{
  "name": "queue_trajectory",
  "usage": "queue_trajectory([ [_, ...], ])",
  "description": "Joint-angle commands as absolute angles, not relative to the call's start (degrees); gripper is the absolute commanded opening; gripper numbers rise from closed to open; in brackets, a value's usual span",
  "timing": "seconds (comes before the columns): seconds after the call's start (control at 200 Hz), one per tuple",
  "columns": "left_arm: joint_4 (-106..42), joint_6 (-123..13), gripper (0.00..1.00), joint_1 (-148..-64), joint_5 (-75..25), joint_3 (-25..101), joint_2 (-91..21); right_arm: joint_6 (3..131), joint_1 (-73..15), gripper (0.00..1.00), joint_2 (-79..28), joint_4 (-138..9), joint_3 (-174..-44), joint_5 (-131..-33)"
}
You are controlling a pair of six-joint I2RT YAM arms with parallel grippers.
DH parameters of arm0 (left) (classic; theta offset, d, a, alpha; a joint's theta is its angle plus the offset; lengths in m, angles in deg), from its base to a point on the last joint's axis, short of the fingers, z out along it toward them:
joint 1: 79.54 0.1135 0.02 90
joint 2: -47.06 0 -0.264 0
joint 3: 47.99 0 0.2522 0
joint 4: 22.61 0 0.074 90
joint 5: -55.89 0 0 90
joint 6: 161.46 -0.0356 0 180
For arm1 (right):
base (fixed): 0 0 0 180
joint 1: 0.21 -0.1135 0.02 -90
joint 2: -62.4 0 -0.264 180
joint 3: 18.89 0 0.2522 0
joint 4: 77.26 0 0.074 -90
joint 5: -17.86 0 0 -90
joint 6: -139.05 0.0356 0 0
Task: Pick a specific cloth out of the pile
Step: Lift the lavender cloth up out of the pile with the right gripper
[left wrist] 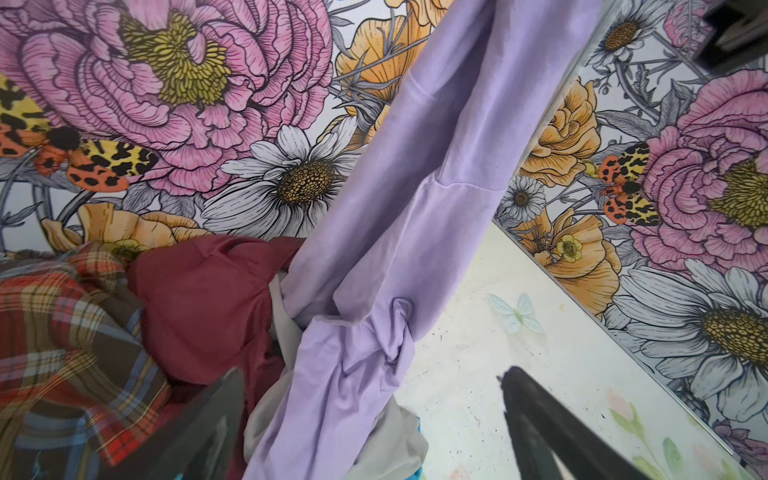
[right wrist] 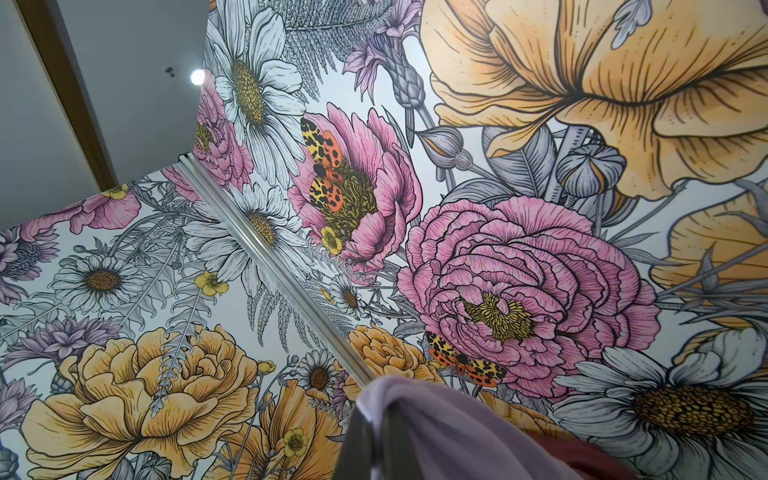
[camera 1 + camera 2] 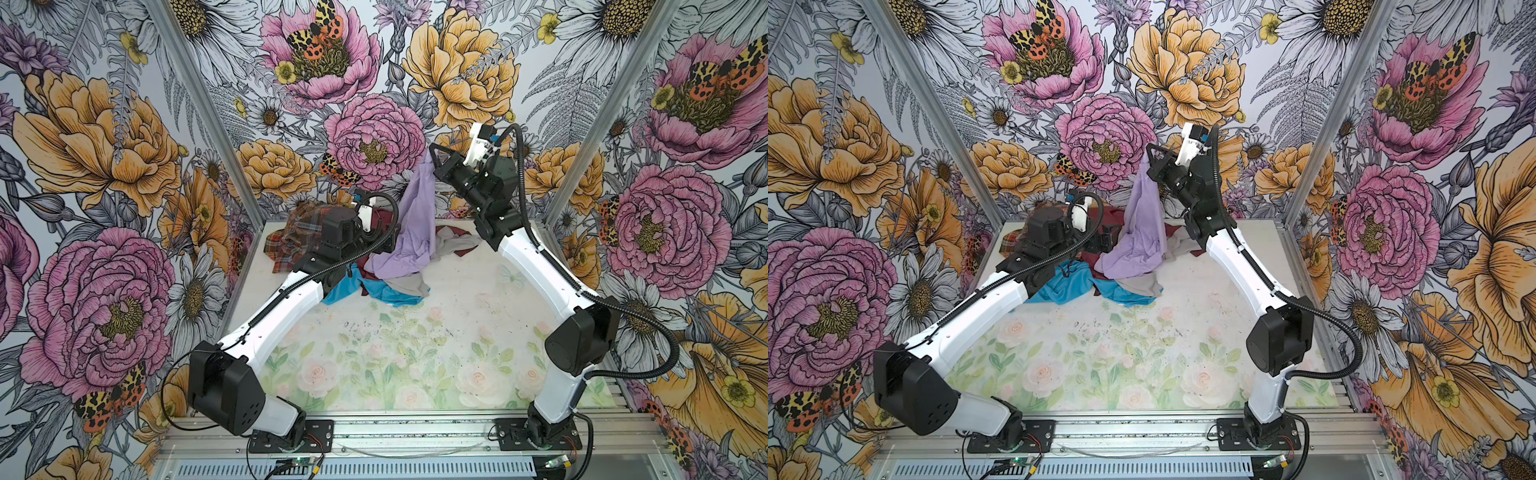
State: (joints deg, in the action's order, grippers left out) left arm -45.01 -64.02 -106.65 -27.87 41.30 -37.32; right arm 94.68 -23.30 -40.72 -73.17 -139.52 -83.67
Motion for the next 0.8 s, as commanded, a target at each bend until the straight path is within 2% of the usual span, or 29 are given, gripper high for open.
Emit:
queue_trajectory([
  [0.0, -36.4, -65.2, 0.98, -107.6, -22.0, 40.6, -41.0, 96.0, -23.8, 0.0, -36.2, -75.6, -137.8, -84.7],
  [0.23, -22.2, -65.6, 0.99, -108.7, -20.1, 42.4, -51.7, 98.0, -23.8, 0.0, -33.1, -75.5, -133.6, -85.2],
  [0.37, -15.8, -65.6, 0.98, -107.4, -19.1, 50.6, -63.5, 97.9, -23.9, 0.0, -31.9, -74.2, -131.5, -85.0],
  [0.4, -15.3, -65.4, 0.91, -107.2, -18.7, 53.4, -66.0, 97.7, -24.0, 0.0, -31.4, -73.9, -130.9, -84.8],
  [0.43, -15.3, -65.1, 0.75, -107.0, -18.1, 56.0, -68.4, 97.5, -23.9, 0.0, -31.0, -73.9, -130.2, -84.8],
  [0.47, -15.0, -64.6, 0.45, -106.8, -17.6, 58.7, -71.0, 97.0, -23.9, 0.0, -30.4, -73.4, -129.2, -84.5],
  [0.5, -14.9, -64.5, 0.17, -106.7, -17.7, 60.1, -72.1, 96.5, -23.8, 0.0, -29.9, -73.0, -128.4, -84.4],
  [0.525, -15.0, -64.1, 0.0, -106.6, -18.1, 60.9, -72.6, 95.9, -23.7, 0.0, -29.3, -72.6, -127.5, -84.2],
  [0.795, -17.6, -59.4, 0.0, -104.3, -17.8, 59.1, -65.5, 93.3, -20.3, 0.0, -25.8, -66.8, -116.5, -82.6],
])
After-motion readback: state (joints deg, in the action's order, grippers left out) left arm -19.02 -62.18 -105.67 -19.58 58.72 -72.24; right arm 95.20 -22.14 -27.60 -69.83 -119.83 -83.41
